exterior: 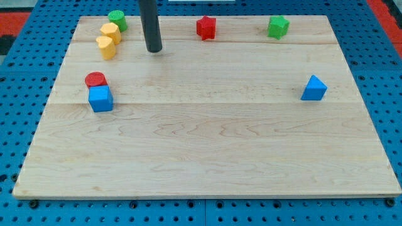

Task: Push the yellow hexagon along with green circle right a bit

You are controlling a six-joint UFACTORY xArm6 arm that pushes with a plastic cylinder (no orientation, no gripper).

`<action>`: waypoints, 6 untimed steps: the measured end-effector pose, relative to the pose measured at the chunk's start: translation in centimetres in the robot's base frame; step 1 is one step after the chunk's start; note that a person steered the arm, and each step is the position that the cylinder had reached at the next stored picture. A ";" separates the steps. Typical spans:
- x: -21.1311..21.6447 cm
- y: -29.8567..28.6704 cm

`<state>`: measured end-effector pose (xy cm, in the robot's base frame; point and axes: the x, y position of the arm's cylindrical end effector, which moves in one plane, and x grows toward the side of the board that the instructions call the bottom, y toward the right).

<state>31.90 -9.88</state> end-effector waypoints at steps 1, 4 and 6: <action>4.6 -5.8; -7.7 -15.6; -9.0 -15.5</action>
